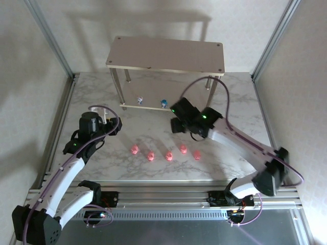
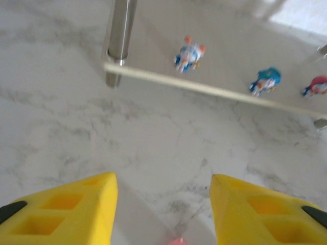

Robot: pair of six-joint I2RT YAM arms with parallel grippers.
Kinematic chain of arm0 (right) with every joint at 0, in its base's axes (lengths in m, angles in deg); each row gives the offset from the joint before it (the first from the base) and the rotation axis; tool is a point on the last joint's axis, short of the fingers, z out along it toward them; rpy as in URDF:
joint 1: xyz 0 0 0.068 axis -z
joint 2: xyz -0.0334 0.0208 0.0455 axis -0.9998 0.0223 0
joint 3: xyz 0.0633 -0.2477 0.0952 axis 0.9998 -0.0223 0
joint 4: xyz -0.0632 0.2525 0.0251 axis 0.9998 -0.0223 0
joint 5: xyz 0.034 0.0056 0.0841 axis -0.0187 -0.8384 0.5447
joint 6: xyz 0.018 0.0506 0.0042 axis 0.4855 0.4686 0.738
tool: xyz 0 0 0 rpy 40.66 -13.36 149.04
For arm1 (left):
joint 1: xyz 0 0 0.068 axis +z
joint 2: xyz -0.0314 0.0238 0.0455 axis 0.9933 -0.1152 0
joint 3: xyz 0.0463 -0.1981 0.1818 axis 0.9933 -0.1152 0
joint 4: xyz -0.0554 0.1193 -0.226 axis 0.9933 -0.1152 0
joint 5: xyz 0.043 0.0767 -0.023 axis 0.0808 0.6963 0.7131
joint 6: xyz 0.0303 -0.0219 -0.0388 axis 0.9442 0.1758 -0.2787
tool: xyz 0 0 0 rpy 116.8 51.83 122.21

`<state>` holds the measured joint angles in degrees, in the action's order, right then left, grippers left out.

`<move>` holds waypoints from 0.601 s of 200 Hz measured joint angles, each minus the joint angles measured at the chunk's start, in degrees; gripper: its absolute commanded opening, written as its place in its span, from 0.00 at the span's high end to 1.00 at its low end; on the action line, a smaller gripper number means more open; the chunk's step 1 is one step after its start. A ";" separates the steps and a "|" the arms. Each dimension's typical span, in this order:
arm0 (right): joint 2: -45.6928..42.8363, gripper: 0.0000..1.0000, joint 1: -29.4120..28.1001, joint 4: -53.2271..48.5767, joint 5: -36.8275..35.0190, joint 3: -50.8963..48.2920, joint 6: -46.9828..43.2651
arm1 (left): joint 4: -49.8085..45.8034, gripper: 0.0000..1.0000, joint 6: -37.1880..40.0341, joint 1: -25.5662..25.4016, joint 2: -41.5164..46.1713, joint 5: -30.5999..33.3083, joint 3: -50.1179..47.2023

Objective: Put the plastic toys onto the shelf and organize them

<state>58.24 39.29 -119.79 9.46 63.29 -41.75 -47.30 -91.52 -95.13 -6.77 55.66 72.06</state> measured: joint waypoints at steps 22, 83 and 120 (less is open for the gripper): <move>-8.44 0.40 -0.83 -7.65 0.17 -10.12 7.37 | -0.22 0.48 -1.73 -1.79 -0.04 0.70 -0.72; -11.74 0.44 -3.19 -11.58 5.77 -26.49 18.64 | 0.15 0.49 -3.93 -5.90 -1.86 3.37 1.57; -6.01 0.48 -3.17 -4.04 7.10 -26.95 19.15 | 0.07 0.49 -3.89 -6.60 -2.69 4.55 4.52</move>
<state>52.23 36.12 -123.83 16.56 36.35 -22.61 -47.24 -95.41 -101.73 -9.46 60.21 76.59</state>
